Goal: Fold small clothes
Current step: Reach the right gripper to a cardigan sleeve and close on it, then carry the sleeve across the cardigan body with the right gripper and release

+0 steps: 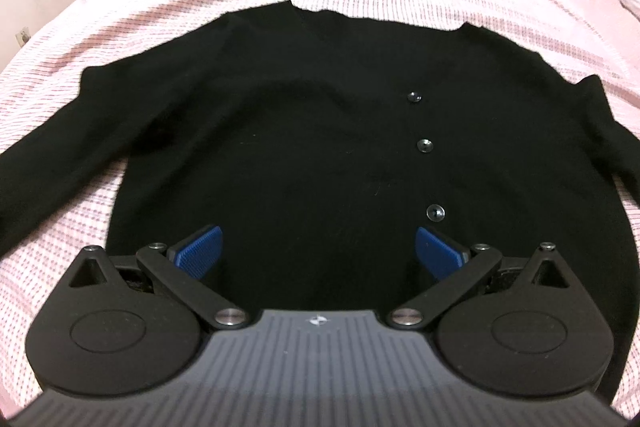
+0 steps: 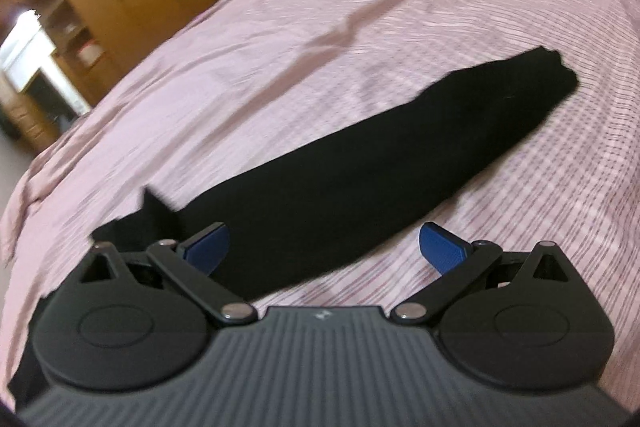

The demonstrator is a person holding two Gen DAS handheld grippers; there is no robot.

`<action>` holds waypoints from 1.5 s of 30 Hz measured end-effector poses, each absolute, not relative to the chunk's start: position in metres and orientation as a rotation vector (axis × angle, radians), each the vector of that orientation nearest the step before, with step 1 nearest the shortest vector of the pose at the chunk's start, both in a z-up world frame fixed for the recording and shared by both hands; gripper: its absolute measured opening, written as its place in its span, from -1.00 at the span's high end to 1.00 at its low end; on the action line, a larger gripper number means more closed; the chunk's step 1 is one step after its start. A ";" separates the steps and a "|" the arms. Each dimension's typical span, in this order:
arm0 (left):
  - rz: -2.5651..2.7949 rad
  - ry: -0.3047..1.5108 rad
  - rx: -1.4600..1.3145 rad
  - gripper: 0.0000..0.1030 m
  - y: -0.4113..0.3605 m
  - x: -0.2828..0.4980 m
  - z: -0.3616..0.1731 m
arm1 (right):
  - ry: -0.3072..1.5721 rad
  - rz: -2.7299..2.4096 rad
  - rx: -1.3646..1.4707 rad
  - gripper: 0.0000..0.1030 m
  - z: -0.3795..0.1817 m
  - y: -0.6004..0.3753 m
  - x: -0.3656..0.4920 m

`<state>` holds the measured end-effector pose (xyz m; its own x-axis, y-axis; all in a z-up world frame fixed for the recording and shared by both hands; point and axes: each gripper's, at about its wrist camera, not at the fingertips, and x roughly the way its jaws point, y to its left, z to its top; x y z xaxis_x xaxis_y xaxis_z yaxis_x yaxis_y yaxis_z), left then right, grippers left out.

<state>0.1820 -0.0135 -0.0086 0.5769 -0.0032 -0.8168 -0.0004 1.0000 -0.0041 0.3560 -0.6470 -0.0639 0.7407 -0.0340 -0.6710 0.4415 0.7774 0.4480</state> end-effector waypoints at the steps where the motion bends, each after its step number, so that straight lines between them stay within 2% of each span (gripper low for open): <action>1: -0.002 0.962 0.000 -1.00 -0.015 0.185 -0.011 | 0.697 -0.295 0.642 -1.00 -0.066 -0.651 0.358; 10: 0.011 0.992 0.014 -1.00 -0.017 0.198 -0.040 | 0.706 -0.353 0.709 -1.00 -0.103 -0.685 0.385; 19: -0.013 0.986 0.028 -1.00 -0.016 0.200 -0.048 | 0.694 -0.368 0.686 -1.00 -0.102 -0.680 0.390; 27: -0.023 1.006 0.017 -1.00 -0.015 0.202 -0.050 | 0.572 -0.403 0.836 -1.00 -0.103 -0.700 0.395; 28: -0.028 1.014 0.016 -1.00 -0.014 0.202 -0.049 | 0.567 -0.407 0.832 -0.91 -0.102 -0.701 0.396; 29: -0.034 1.023 0.013 -1.00 -0.013 0.202 -0.048 | 0.568 -0.412 0.820 -0.64 -0.101 -0.702 0.397; 30: -0.041 1.031 0.010 -1.00 -0.012 0.202 -0.046 | 0.573 -0.423 0.797 -0.48 -0.099 -0.703 0.399; 31: -0.047 1.041 0.006 -1.00 -0.010 0.201 -0.044 | 0.579 -0.429 0.781 -0.26 -0.098 -0.704 0.400; 32: -0.051 1.050 0.002 -1.00 -0.008 0.199 -0.043 | 0.587 -0.424 0.773 0.07 -0.097 -0.707 0.402; 33: -0.054 1.057 -0.001 -1.00 -0.006 0.196 -0.041 | 0.595 -0.417 0.772 0.26 -0.096 -0.710 0.403; 34: -0.057 1.066 -0.005 -1.00 -0.003 0.193 -0.040 | 0.607 -0.410 0.775 0.52 -0.095 -0.713 0.404; 37: -0.053 1.091 -0.013 -1.00 0.004 0.185 -0.038 | 0.618 -0.371 0.778 0.69 -0.088 -0.719 0.406; 45: -0.033 1.095 -0.046 -1.00 0.021 0.165 -0.031 | 0.549 -0.173 0.673 0.76 -0.031 -0.688 0.409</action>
<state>0.1652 0.0213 -0.0314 0.4575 -0.0498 -0.8878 0.0045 0.9985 -0.0537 0.4095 -0.6880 -0.0309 0.8450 0.0219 -0.5343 0.3239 0.7740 0.5441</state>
